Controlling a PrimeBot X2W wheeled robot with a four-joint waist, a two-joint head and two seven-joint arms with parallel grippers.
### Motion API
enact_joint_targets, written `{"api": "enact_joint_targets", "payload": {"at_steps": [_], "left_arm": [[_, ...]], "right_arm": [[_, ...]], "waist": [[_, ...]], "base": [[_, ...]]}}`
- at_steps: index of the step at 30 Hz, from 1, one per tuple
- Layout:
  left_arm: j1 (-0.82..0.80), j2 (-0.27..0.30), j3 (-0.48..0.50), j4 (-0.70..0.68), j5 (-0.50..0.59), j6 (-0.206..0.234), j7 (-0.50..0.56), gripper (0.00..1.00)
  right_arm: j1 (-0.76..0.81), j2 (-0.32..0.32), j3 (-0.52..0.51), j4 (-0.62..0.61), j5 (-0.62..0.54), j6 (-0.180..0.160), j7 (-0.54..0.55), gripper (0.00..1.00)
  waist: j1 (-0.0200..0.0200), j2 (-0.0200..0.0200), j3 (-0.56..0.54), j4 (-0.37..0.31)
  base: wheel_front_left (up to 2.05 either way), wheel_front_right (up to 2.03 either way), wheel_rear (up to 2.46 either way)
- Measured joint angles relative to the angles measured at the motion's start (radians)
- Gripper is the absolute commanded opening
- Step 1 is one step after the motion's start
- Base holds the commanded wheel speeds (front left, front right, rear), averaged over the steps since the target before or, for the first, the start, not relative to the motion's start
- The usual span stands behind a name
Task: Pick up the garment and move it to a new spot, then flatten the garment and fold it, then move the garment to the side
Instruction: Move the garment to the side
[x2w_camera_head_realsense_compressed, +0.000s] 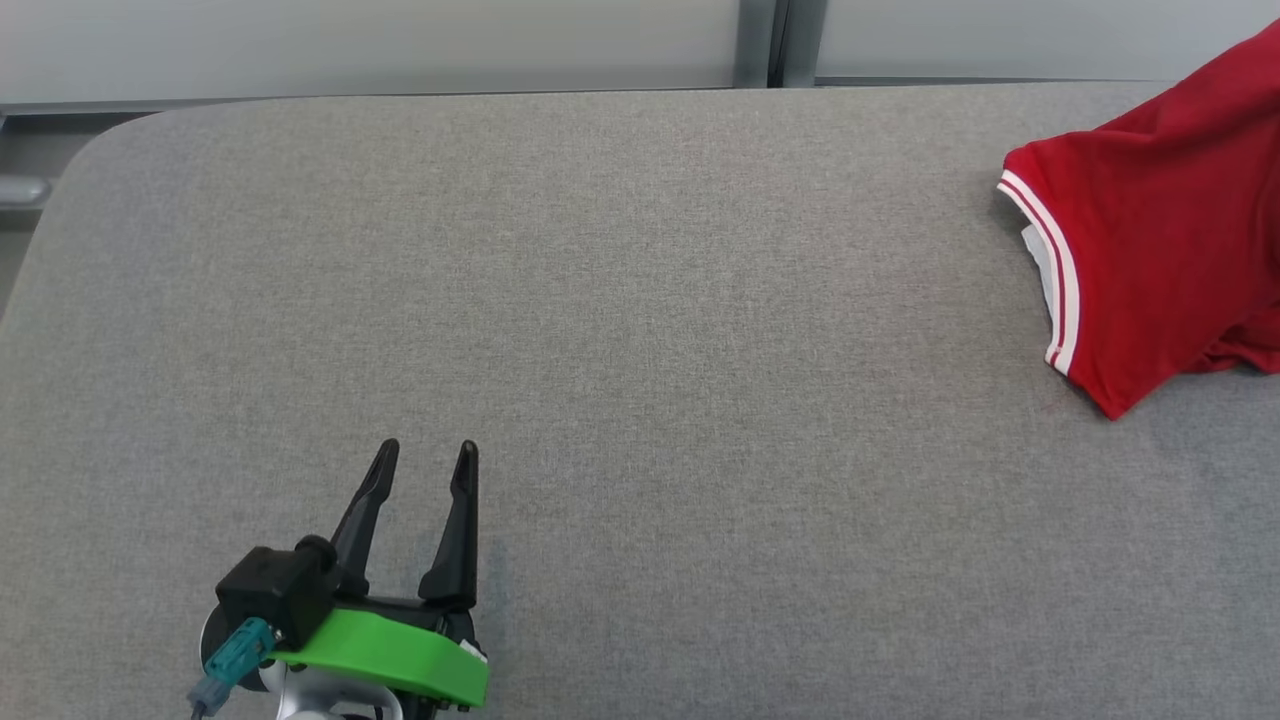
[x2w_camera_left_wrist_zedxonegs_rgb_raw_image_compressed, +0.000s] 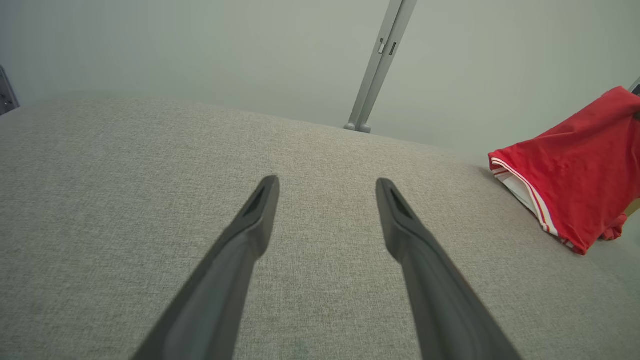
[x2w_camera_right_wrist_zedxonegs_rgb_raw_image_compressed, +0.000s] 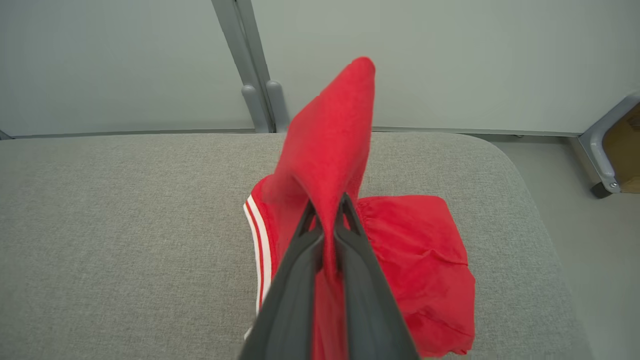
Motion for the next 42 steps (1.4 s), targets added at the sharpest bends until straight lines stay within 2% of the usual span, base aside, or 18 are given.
{"api": "enact_joint_targets", "payload": {"at_steps": [8,22,28,32,34,35,36,42], "left_arm": [[-0.002,0.029,0.000,-0.040,0.028,0.000,0.024,1.00],[-0.013,0.090,0.024,-0.136,0.081,0.005,0.093,1.00],[-0.030,0.095,0.027,-0.160,0.090,0.012,0.111,1.00],[-0.030,0.097,0.029,-0.170,0.095,0.012,0.125,1.00],[-0.030,0.101,0.031,-0.175,0.097,0.012,0.135,1.00],[-0.030,0.103,0.032,-0.178,0.097,0.012,0.137,1.00],[-0.030,0.104,0.034,-0.181,0.098,0.012,0.138,1.00],[-0.031,0.109,0.039,-0.197,0.105,0.012,0.153,1.00]], "right_arm": [[0.026,-0.013,-0.012,0.061,0.001,-0.019,-0.008,0.00],[0.018,-0.021,-0.033,0.149,-0.035,-0.087,-0.113,0.00],[0.018,-0.013,-0.045,0.182,-0.036,-0.097,-0.153,0.00],[0.018,-0.008,-0.033,0.205,-0.062,-0.128,-0.182,0.00],[0.017,-0.003,-0.025,0.218,-0.086,-0.140,-0.212,0.44],[0.017,0.000,-0.025,0.222,-0.091,-0.142,-0.217,0.81],[0.016,0.003,-0.022,0.227,-0.096,-0.145,-0.223,1.00],[0.016,0.021,-0.022,0.261,-0.102,-0.159,-0.261,1.00]], "waist": [[0.0000,0.0000,0.031,0.002],[0.0000,0.0000,0.141,-0.005],[0.0000,0.0000,0.187,-0.005],[0.0000,0.0000,0.208,-0.006],[0.0000,0.0000,0.218,-0.008],[0.0000,0.0000,0.221,-0.010],[0.0000,0.0000,0.223,-0.011],[0.0000,0.0000,0.233,-0.020]], "base": [[0.00,0.00,0.00],[0.00,0.00,0.00],[0.00,0.00,0.00],[0.00,0.00,0.00],[0.00,0.00,0.00],[0.00,0.00,0.00],[0.00,0.00,0.00],[0.00,0.00,0.00]]}}
